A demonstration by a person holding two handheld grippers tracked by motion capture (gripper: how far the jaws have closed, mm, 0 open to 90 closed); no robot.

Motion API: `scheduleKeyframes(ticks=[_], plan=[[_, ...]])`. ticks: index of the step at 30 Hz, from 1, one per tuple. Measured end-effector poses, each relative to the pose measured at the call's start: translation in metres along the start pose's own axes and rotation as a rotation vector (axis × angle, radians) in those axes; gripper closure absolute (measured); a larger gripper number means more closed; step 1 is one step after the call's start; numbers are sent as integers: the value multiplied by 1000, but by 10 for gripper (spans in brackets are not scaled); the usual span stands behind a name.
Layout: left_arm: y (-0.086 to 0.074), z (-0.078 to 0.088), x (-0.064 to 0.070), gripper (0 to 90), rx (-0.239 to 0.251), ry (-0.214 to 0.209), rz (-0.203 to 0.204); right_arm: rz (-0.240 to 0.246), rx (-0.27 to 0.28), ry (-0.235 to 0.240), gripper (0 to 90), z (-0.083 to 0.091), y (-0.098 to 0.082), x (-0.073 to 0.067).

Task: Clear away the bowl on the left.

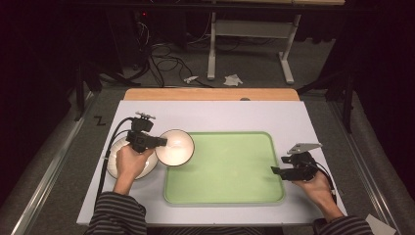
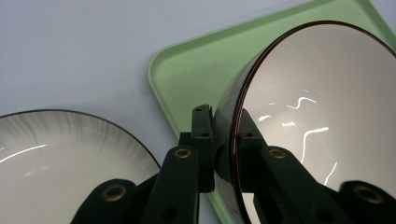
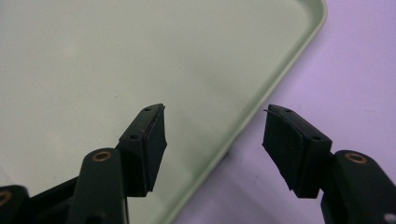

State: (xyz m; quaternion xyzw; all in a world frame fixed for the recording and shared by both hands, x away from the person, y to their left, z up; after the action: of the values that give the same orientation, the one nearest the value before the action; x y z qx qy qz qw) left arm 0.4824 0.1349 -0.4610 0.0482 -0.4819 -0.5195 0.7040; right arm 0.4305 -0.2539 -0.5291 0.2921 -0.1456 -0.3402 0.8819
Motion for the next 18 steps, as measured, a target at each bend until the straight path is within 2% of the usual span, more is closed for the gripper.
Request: scheduleKeyframes(ticks=[6,11,18], plan=[[-6,-7,17,828,-32,-37,-15,-1,2,-1,406,0,0,0],[-10,-13,25,827,-48,-44,-38,0,6,-1,406,1,0,-1],[-18,-20,44,827,-68,-74,-63,4,12,0,406,1,1,0]])
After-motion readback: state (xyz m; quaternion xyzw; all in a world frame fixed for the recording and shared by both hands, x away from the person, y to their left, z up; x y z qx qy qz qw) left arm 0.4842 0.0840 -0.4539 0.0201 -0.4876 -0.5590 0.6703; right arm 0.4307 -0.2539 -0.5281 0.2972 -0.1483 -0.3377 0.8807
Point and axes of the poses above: each handheld gripper's, and its own axes: z roughly backward along the jaws, y roughly out of its top, x roughly to its right, the point moved 7 cm from there along -z, roughly forward along the jaws, and after that the axes turned 6 degrees about z, right-handed, at the moved point
